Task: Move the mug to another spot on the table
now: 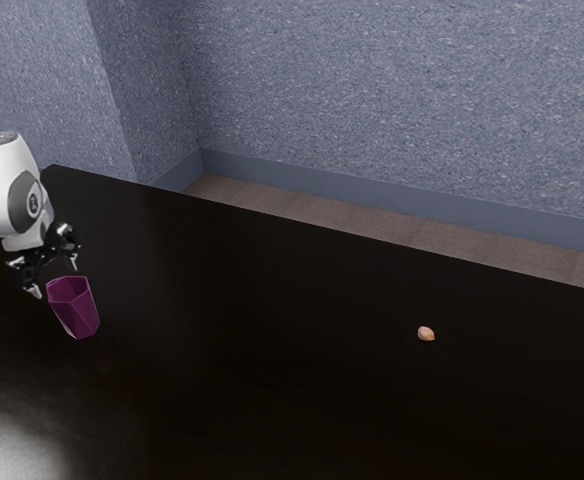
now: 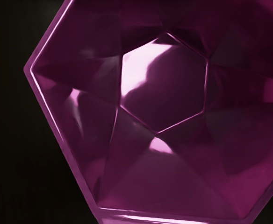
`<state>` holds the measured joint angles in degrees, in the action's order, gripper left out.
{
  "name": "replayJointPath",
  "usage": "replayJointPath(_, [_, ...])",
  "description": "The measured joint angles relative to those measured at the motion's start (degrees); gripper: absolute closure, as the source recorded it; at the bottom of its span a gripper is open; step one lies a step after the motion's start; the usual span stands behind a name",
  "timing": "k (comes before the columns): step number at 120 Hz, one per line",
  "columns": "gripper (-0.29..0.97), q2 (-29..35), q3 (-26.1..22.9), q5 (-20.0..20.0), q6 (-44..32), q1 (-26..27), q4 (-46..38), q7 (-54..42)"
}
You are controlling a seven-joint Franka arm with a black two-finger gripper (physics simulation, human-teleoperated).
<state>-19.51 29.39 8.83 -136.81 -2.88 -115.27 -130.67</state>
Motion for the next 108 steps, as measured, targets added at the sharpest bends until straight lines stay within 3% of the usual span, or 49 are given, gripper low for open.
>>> replayJointPath(45, [0.05,-3.62,-0.23,6.19,-1.72,-0.6,-0.07,-5.36])
replayJointPath(85, [0.34,-3.23,-0.56,11.61,-1.41,-1.39,0.16,-10.01])
replayJointPath(108, [0.4,-2.92,-0.56,14.18,0.81,-1.76,0.45,-13.16])
